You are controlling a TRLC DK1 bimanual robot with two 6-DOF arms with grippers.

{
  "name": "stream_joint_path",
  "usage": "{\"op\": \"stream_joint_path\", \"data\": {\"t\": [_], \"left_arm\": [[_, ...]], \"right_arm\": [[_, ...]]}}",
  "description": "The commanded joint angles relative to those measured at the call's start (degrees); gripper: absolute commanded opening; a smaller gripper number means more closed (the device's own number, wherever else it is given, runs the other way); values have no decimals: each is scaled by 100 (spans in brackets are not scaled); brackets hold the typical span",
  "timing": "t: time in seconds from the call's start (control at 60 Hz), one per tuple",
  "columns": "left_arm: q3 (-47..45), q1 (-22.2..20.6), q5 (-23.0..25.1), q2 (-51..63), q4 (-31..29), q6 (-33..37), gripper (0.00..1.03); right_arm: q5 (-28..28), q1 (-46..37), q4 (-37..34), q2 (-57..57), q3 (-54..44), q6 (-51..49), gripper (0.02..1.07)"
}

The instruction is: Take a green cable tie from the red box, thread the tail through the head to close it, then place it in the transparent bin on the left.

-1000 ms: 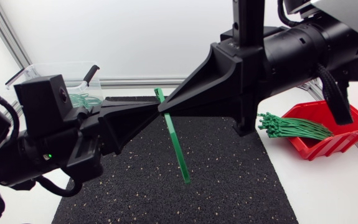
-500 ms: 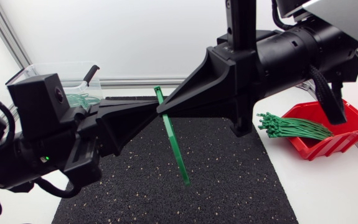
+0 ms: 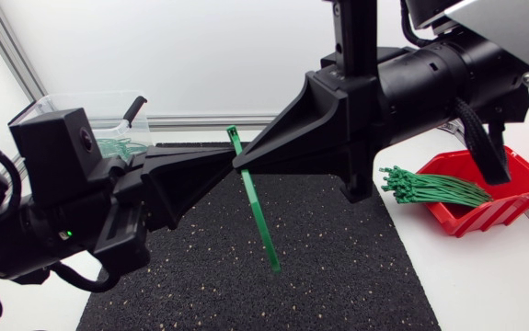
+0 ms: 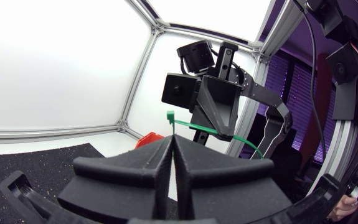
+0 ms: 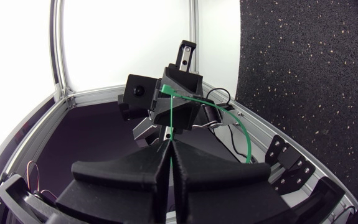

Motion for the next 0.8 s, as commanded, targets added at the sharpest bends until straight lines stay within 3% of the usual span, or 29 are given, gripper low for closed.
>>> {"op": "stream_joint_path", "data": {"t": [0.0,0.783], "left_arm": [[-102,-44,-6,-25,94,59,4],[-146,-123,-6,-25,68,59,4]], "right_arm": [[-47,-43,14,29,-80,160,8],[-39,-87,22,-130,-36,142,8]]}}
